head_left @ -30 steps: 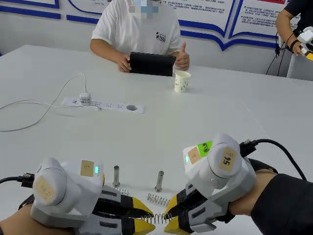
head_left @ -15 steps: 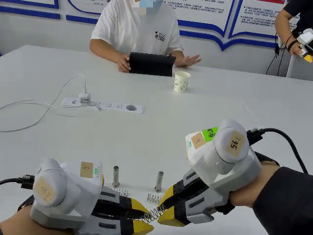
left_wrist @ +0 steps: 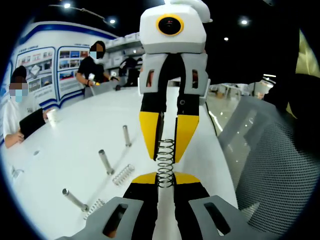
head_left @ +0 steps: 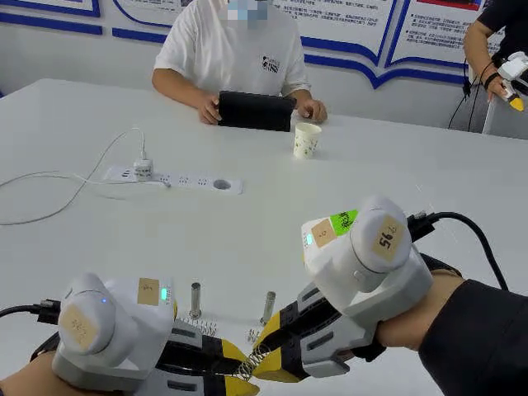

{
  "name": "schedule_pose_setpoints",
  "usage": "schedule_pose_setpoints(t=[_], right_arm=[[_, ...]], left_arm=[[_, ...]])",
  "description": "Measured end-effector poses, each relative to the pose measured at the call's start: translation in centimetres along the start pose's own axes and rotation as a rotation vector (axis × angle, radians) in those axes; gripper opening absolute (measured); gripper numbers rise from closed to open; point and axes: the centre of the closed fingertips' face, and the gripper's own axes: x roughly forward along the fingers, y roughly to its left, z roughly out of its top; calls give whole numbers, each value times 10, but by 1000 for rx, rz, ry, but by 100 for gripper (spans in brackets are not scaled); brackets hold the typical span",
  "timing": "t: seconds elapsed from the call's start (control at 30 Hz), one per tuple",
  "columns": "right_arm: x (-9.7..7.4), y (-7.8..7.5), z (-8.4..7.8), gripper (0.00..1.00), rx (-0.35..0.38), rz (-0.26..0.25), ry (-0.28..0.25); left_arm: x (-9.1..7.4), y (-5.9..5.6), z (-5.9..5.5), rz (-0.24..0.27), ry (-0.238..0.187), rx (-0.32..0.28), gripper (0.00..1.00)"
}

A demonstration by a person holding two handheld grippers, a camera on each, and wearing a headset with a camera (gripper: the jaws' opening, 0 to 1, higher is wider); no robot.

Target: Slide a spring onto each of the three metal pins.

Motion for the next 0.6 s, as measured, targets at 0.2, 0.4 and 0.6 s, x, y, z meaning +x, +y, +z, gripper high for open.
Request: schedule_pose_setpoints(t=[0.2, 0.4, 0.6], right_arm=[[1, 1, 3, 12, 2, 4, -6], [1, 1, 4, 12, 1, -2, 2], [-1, 0, 5, 12, 6, -3, 2]], left_arm=[[1, -1, 0, 1, -2, -2, 10], [1, 0, 1, 6, -9, -8, 11], [1, 2, 3, 8, -25, -30, 12]])
